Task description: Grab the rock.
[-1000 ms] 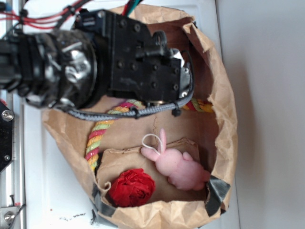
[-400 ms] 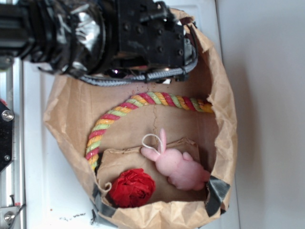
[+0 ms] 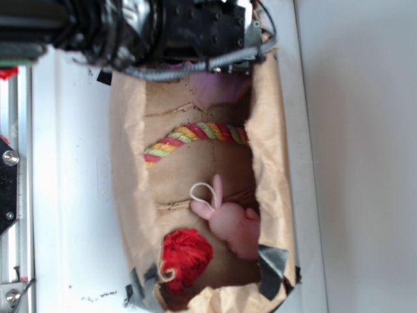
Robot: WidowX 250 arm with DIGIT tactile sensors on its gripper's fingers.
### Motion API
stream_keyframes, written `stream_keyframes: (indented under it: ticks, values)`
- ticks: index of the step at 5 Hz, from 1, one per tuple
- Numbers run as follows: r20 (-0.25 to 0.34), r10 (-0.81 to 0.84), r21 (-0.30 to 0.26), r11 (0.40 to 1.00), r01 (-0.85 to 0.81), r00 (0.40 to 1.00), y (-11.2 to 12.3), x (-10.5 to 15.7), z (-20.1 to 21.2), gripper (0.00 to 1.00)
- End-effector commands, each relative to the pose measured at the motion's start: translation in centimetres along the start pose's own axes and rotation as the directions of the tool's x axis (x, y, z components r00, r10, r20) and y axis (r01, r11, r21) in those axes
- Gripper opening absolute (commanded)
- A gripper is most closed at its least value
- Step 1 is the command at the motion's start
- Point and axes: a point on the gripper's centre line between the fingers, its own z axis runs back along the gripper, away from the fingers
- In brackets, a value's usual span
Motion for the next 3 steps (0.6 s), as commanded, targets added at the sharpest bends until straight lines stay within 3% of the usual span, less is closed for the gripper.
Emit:
stream_keyframes:
  ticks: [1,3]
  values:
    - [0.058,0.001,-0.057,0.998,0.002,0.998,-0.1,-0.1,1.1,1.00]
    - [-0.047,-0.013,-0.089,0.996,0.009,0.999,0.2,0.7,5.0,1.00]
